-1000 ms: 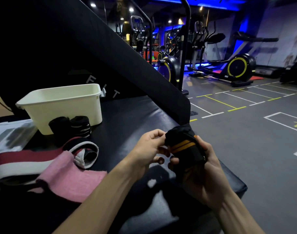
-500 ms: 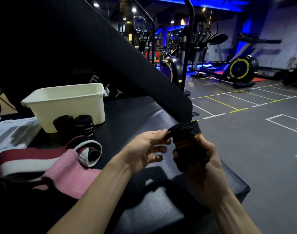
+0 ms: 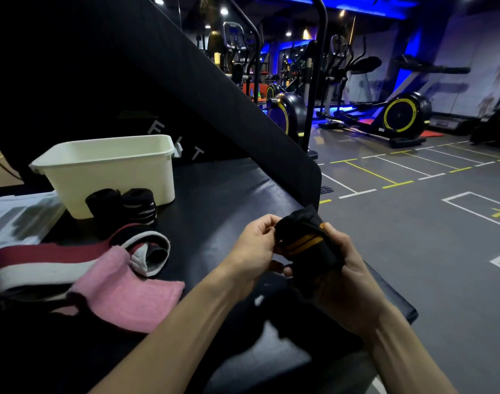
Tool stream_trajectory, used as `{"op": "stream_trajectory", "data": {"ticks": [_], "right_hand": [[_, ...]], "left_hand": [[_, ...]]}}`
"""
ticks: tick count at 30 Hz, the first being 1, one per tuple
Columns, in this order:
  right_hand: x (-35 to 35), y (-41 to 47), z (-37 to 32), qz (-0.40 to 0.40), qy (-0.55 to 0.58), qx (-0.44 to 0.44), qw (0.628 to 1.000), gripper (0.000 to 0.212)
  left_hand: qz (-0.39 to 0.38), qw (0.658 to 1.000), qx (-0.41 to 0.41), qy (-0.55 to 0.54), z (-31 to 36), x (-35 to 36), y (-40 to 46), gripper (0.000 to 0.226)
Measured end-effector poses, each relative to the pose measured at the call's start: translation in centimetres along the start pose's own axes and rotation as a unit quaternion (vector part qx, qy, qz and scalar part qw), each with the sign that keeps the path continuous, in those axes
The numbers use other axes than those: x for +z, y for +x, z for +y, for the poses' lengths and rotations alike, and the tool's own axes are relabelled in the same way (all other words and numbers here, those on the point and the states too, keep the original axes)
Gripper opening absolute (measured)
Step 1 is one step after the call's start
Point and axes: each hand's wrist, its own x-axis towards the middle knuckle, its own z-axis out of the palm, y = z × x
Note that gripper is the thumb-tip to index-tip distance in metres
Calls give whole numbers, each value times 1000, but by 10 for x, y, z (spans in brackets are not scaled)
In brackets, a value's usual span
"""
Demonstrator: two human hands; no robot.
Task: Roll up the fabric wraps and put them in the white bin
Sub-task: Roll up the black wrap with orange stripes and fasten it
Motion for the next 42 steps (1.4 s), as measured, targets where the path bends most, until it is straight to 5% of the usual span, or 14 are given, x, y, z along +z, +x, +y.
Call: {"op": "stream_trajectory", "data": {"ticks": [9,15,21,26,34,42], "right_hand": [[1,-6,-7,143,-222,-105,959,49],[-6,-5,2,293,-404,-332,801,20],[-5,1,23,287,-547,-328,715,41],[-5,12,31,303,-542,-303,723,74],[-15,12,25,290,-494,-322,754,69],[-11,3,25,199,-445,-314,815,54]], "left_hand": [[44,998,38,-21,0,6,-1,10],[117,984,129,40,-1,3,4,19],[185,958,188,112,-8,2,5,20],[160,948,214,173,-14,11,3,24],[67,960,228,148,-11,8,2,20],[89,974,188,88,-7,-2,8,16]]}}
